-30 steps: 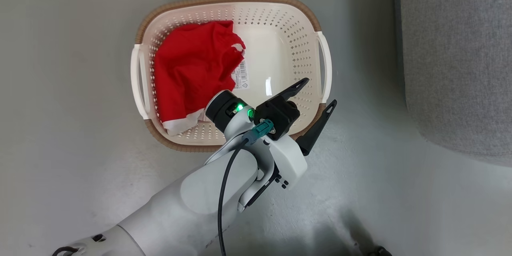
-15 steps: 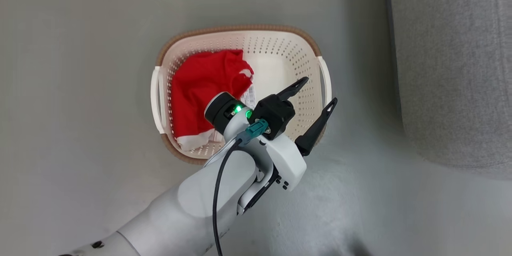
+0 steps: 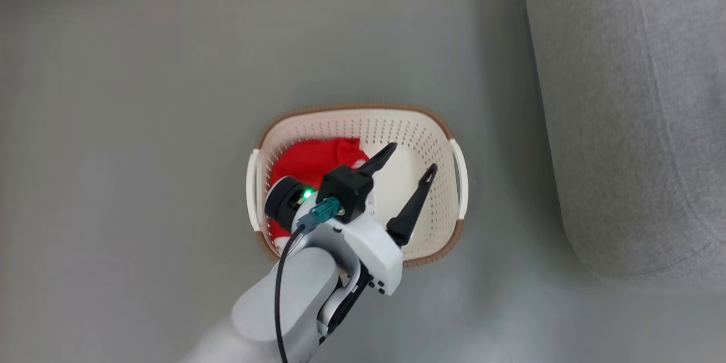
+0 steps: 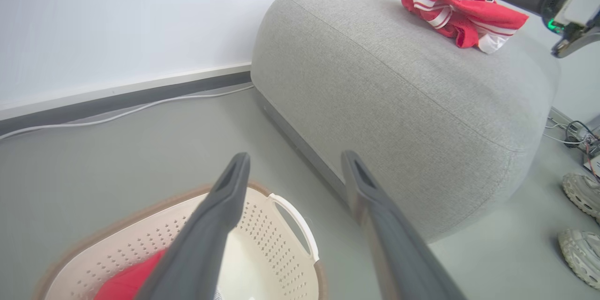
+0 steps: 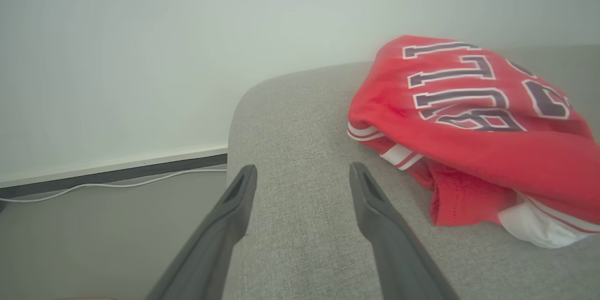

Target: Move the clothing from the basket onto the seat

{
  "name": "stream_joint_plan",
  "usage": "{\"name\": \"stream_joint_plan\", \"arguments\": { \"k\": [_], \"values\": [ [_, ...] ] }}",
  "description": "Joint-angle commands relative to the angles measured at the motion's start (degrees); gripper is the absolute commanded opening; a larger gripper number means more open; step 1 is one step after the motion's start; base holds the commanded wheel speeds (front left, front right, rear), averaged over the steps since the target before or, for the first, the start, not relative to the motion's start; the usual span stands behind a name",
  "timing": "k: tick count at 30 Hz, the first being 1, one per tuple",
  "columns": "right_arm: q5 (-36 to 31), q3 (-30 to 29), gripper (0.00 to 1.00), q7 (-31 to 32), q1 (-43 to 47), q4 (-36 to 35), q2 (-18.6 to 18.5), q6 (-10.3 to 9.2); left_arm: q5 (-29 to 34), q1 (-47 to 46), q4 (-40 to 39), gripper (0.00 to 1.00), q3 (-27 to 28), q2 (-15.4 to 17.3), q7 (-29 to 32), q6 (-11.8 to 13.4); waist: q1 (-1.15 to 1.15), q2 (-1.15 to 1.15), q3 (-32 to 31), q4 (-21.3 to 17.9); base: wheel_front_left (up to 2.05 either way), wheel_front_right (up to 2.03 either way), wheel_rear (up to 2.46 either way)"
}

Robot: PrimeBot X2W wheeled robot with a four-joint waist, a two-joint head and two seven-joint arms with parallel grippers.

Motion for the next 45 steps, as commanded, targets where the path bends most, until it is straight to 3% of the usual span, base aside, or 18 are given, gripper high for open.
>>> {"name": "stream_joint_plan", "arguments": {
  "k": [1, 15, 26, 36, 45],
  "values": [
    [-0.95, 0.40, 1.00, -0.67, 3.76, -2.00, -0.88, 0.18, 0.94, 1.72, -0.93, 1.00, 2.90, 0.12, -0.51, -0.54, 0.00, 0.00, -3.80, 1.16, 0.00, 0.00, 0.00],
    [-8.88, -2.50, 1.00, -0.67, 15.76, -11.81, 7.83, 0.18, 11.05, 16.98, -1.44, 1.00, 24.37, 0.27, -0.51, -1.93, 0.00, 0.00, -18.90, 4.36, 0.00, 0.00, 0.00],
    [-15.55, -5.24, 1.00, -0.68, 24.51, -18.75, 12.97, 0.18, 18.57, 26.39, -6.41, 1.00, 39.30, 1.08, -0.51, -1.30, 0.00, 0.00, -25.41, 5.72, 0.00, 0.00, 0.00],
    [-18.99, -7.28, 1.00, -0.68, 31.46, -24.07, 16.95, 0.18, 23.36, 33.70, -11.25, 1.00, 48.59, 1.21, -0.51, -2.23, 0.00, 0.00, -27.95, 6.18, 0.00, 0.00, 0.00],
    [-21.85, -9.40, 1.00, -0.68, 35.15, -26.56, 18.65, 0.18, 26.10, 39.21, -17.58, 1.00, 52.53, 0.33, -0.51, -2.00, 0.00, 0.00, -27.30, 6.21, 0.00, 0.00, 0.00]
  ]
}}
